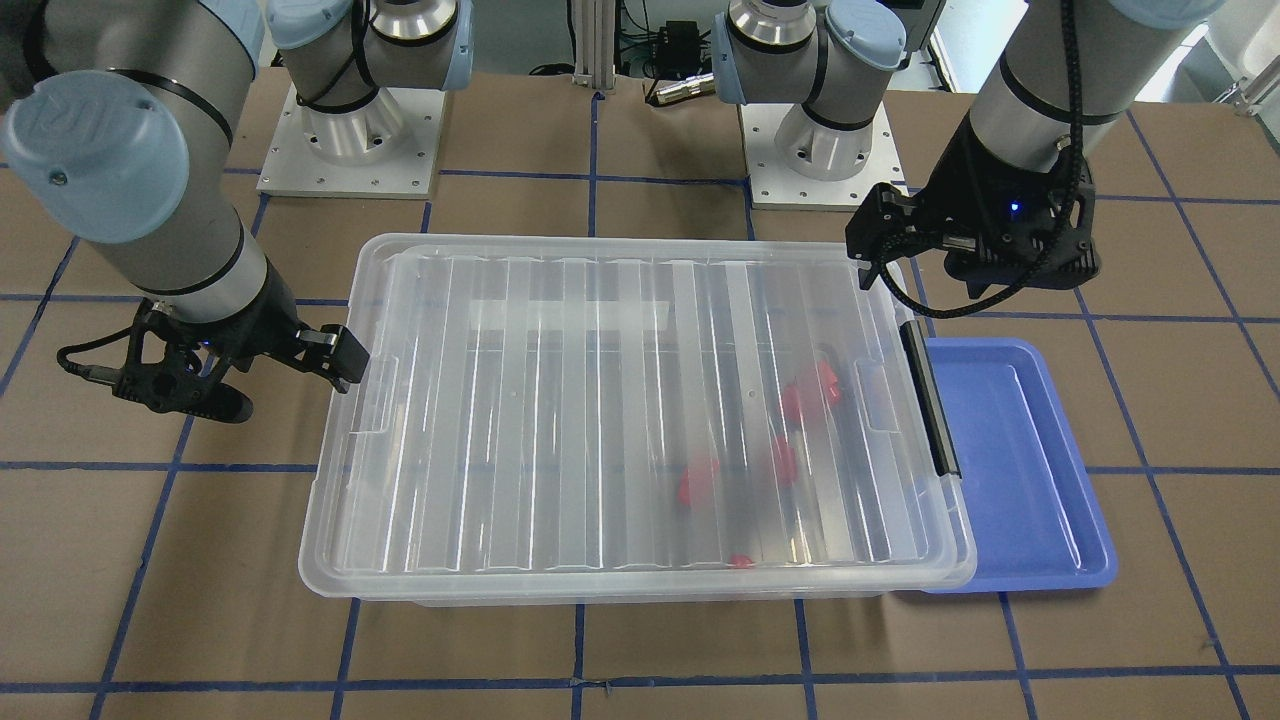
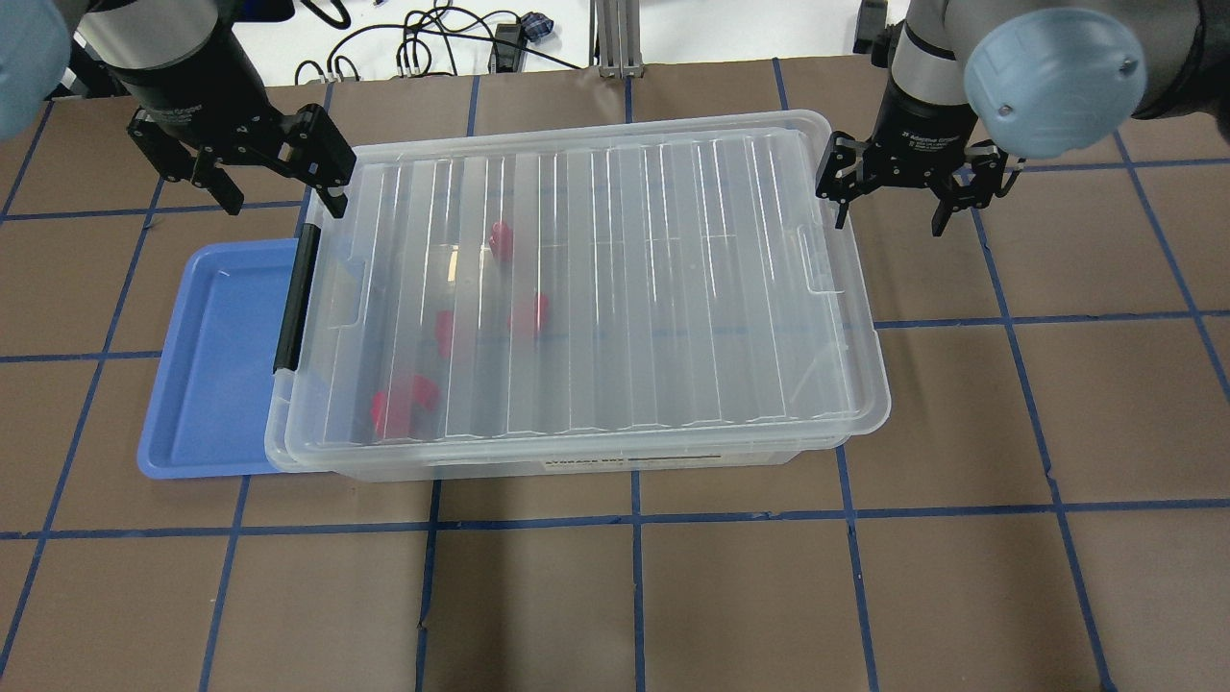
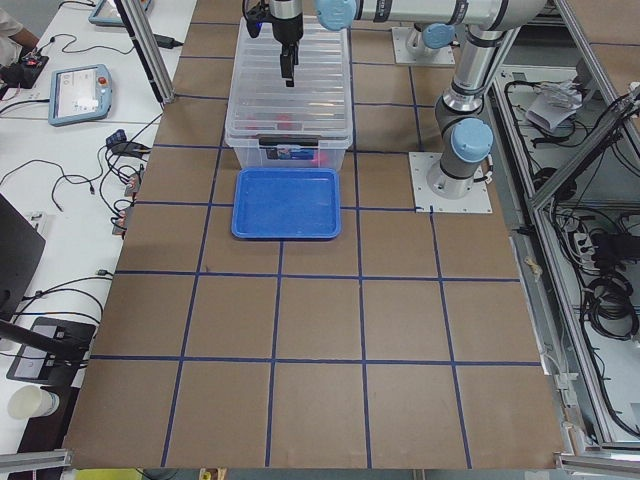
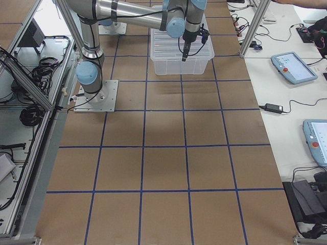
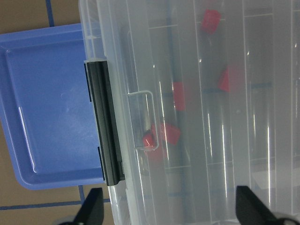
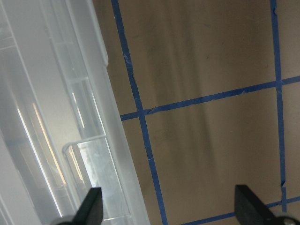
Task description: Place red block in blue tray from box
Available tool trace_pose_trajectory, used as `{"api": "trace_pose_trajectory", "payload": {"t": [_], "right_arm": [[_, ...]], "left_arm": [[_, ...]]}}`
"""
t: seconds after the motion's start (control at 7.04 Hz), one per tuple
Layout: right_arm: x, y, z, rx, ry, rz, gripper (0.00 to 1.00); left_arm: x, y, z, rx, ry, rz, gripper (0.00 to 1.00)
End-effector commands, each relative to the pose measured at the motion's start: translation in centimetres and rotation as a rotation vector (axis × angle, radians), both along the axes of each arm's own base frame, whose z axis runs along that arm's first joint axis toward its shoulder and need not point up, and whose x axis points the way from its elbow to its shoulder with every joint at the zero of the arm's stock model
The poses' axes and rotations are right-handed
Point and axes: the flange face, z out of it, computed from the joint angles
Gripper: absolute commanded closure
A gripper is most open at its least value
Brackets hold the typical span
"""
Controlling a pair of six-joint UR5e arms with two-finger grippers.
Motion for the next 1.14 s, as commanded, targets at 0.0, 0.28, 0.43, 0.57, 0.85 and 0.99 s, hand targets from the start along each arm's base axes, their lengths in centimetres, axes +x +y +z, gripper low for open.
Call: {"api": "trace_pose_trajectory", "payload": {"t": [0.0,0.28,0.43,0.57,0.85,0.99], "right_arm": [[-0.1,-0.2,0.6,-0.014,-0.002,0.000,0.00],[0.0,0.1,0.5,-0.009,-0.002,0.001,0.00],[0.0,0.1,0.1,-0.002,-0.002,0.001,0.00],[0.0,0.0,-0.1,0.001,0.000,0.002,0.00],[0.0,-0.1,-1.1,0.020,0.000,0.000,0.00],[0.0,-0.1,-1.2,0.024,-0.003,-0.002,0.00]], "left_arm": [[0.0,-0.1,-0.2,0.003,0.002,0.001,0.00],[0.0,-0.1,-0.3,0.003,0.004,0.001,0.00],[0.0,-0.2,-0.2,0.001,0.004,0.001,0.00],[0.0,-0.1,-0.3,0.003,0.004,0.001,0.00],[0.2,-0.1,-0.9,0.009,0.003,0.004,0.00],[0.1,-0.2,-1.0,0.003,0.002,0.002,0.00]]}}
